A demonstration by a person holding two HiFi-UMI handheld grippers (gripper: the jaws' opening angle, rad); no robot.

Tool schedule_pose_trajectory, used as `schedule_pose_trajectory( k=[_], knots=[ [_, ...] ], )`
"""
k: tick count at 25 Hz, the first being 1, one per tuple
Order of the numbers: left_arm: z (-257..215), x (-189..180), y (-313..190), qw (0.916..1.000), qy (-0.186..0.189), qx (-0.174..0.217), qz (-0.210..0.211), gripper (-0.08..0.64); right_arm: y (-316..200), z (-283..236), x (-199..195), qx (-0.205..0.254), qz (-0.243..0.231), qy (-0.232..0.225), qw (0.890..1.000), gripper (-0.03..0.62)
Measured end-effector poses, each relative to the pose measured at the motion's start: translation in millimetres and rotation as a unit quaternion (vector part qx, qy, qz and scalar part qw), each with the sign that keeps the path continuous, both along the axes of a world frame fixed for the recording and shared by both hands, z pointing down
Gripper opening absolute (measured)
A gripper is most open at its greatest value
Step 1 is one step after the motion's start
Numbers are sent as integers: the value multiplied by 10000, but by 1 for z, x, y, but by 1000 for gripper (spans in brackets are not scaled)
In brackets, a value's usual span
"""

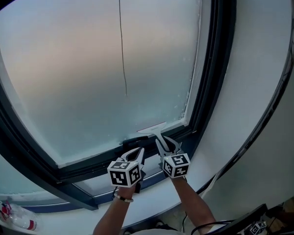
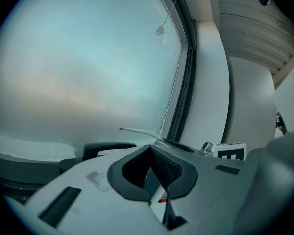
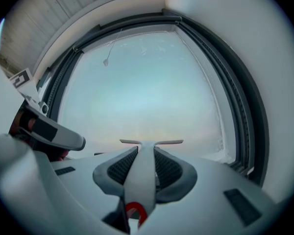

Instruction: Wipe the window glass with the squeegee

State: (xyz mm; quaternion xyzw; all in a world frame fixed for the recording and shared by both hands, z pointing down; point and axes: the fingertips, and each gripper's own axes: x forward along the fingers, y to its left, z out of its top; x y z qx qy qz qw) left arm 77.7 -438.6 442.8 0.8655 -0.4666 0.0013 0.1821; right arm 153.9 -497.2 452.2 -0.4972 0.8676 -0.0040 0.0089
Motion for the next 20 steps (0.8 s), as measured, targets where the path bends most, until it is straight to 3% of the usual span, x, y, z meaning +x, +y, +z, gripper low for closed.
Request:
schedule_pose_trajectory(
  k=[5, 11, 20],
  knots=[
    [-52, 29, -18, 9977, -483, 452, 135, 0, -11, -99, 26, 850, 7, -15, 9964, 92],
    [-153, 60, -45, 9901, -680, 1228, 73, 0, -25, -248, 61, 1870, 111, -208, 9821, 92],
    [-280, 79, -48, 9739, -727, 2106, 430, 0, -7, -388, 80, 2569, 607, -315, 9640, 92]
  ],
)
